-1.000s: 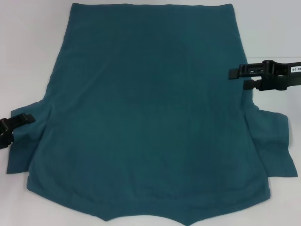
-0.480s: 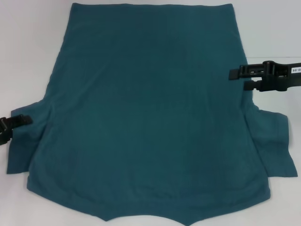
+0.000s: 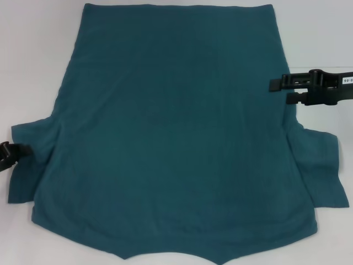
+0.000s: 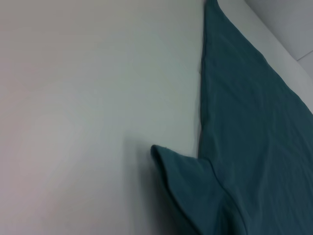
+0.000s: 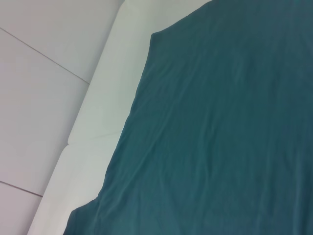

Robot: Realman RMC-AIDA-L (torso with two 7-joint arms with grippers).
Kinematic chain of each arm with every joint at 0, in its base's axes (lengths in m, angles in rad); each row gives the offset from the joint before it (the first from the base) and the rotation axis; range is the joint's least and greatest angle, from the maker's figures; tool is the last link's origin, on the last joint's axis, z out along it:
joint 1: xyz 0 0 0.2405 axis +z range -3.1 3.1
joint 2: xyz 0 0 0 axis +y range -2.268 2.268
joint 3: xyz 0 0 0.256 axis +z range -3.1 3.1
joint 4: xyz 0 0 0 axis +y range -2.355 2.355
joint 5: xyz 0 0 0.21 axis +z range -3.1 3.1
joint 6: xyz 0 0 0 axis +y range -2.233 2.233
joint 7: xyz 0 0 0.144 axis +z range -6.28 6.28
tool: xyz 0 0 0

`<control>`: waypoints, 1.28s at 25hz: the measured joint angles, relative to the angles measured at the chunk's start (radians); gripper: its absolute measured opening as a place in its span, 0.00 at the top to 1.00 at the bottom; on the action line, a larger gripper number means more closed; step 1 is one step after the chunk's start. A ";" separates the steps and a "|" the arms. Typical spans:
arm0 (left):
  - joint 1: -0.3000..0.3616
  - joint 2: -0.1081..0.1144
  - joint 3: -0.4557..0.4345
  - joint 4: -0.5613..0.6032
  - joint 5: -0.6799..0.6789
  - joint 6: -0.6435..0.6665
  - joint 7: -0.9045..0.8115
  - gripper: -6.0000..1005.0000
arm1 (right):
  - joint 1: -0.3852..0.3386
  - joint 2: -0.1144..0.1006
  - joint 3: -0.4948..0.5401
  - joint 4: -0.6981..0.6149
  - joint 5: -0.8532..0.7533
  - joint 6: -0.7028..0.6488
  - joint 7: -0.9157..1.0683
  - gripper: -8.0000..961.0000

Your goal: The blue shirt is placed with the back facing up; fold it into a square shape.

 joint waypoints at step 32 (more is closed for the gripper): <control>-0.100 0.023 0.198 0.356 0.404 0.098 -0.159 1.00 | -0.002 0.000 0.000 -0.001 0.000 0.000 -0.006 0.11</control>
